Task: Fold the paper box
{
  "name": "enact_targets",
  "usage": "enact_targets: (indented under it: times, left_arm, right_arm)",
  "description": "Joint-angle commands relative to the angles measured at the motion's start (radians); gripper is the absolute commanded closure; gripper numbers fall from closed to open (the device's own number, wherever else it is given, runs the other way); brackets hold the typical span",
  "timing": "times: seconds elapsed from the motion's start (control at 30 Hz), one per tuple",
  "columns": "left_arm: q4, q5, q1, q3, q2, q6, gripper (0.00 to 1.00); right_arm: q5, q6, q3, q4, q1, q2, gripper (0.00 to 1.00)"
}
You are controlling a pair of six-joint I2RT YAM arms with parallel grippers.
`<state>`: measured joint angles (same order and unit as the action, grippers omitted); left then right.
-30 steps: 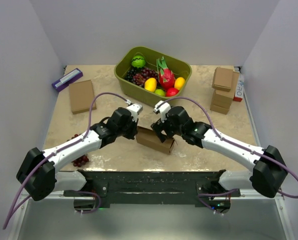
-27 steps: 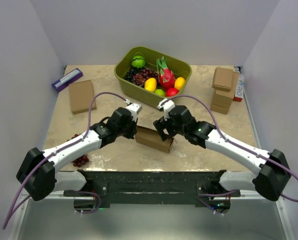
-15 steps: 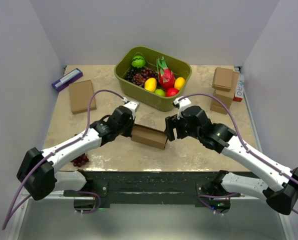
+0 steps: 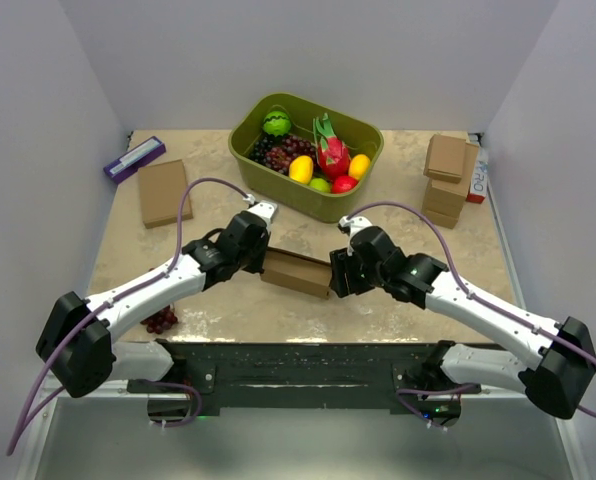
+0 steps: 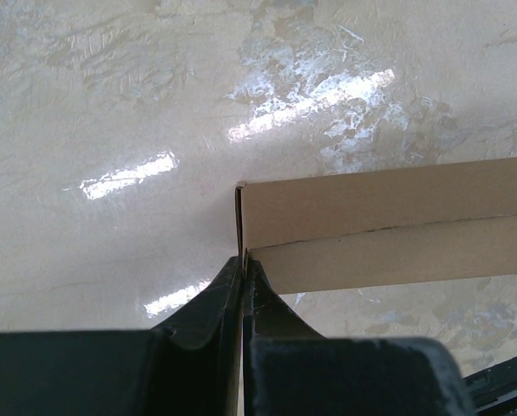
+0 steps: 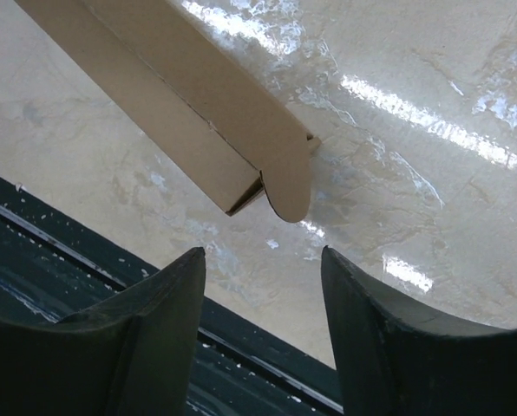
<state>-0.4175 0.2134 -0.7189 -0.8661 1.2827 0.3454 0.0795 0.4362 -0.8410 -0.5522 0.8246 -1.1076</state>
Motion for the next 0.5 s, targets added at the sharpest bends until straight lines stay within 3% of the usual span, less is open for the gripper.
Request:
enact_targets:
  times: [0.0, 0.13, 0.23, 0.47]
  left_arm:
    - [0.006, 0.011, -0.01, -0.022, -0.005, 0.018, 1.0]
    - [0.011, 0.012, -0.011, -0.013, -0.014, 0.021, 1.0]
    - [0.017, 0.018, -0.013, -0.005, -0.023, 0.024, 1.0]
    - [0.025, 0.029, -0.034, 0.007, -0.022, 0.02, 1.0]
  right_arm:
    - [0.02, 0.039, 0.023, 0.097, 0.002, -0.009, 0.44]
    - [0.037, 0.058, 0.036, 0.124, 0.004, -0.02, 0.52]
    - [0.061, 0.071, 0.045, 0.124, 0.004, -0.023, 0.65]
    - [0.054, 0.084, 0.04, 0.141, 0.004, -0.023, 0.85]
